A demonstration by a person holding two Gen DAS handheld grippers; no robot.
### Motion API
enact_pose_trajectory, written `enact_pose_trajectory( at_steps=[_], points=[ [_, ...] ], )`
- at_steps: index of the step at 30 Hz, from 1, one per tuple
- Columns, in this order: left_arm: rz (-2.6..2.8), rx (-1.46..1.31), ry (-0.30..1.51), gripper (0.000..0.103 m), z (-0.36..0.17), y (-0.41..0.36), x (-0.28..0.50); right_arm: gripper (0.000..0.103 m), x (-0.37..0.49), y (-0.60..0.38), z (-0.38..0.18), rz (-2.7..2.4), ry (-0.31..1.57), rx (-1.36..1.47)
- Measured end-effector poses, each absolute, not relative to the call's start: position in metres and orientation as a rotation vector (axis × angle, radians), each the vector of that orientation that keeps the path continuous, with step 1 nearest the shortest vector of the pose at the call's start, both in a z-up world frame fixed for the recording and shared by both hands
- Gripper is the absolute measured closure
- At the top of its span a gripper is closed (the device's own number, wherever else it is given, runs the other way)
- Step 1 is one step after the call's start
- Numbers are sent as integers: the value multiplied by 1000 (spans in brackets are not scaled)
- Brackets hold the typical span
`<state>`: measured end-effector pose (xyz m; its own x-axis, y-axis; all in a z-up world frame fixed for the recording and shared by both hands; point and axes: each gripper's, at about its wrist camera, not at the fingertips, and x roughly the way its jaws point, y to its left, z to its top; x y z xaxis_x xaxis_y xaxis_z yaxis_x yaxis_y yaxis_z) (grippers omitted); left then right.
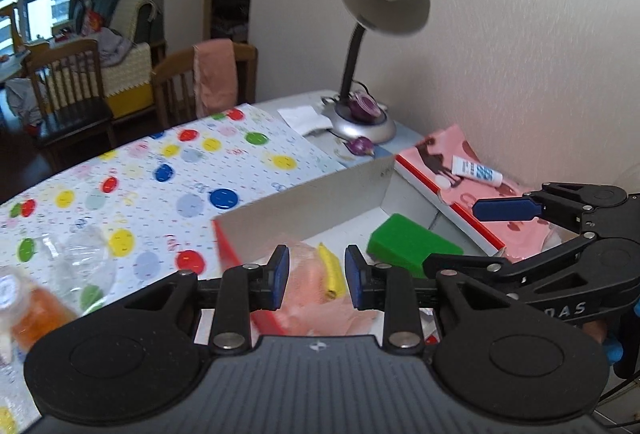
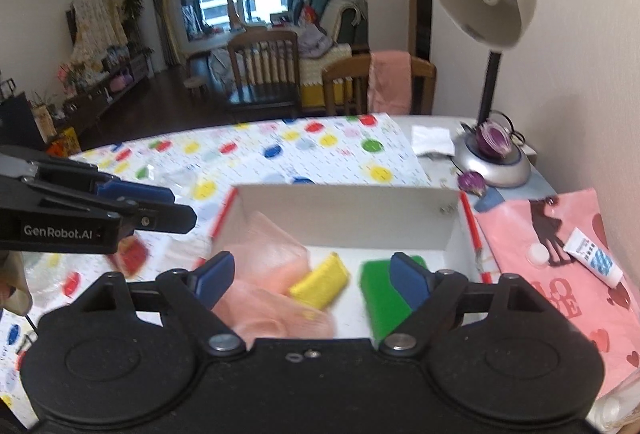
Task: Organize soft objects
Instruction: 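Move both grippers back over the table toward the bubble wrap and black mask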
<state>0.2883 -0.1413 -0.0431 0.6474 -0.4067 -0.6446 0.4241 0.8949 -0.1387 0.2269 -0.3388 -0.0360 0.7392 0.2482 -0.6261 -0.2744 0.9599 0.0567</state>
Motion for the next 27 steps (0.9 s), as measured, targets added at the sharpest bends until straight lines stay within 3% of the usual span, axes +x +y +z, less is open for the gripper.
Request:
enact_pose_trajectory(
  at_steps=[6, 7, 8, 9, 16, 19, 24, 27],
  points=[
    [-406, 20, 648, 70, -30, -102, 254, 15, 207, -308, -19, 333, 632, -20],
    [-397, 17, 638, 57, -29, -94, 248, 14, 202, -302, -17, 343, 625, -17],
    [-384, 10, 626, 37, -28, -86, 242, 14, 199, -295, -16, 352, 620, -17],
    [-372, 1, 612, 29, -26, -78, 236, 13, 195, -289, -14, 360, 613, -18],
    [-321, -35, 587, 27, -22, -19, 201, 9, 173, -241, -9, 416, 590, -34],
    [-291, -56, 584, 20, -23, 8, 190, 6, 164, -222, -9, 433, 585, -35],
    [-241, -78, 591, 18, -28, 48, 179, 0, 154, -191, -16, 471, 590, -33],
    [-185, -59, 576, 8, -36, 69, 172, 0, 150, -169, -25, 491, 613, -57]
  ],
)
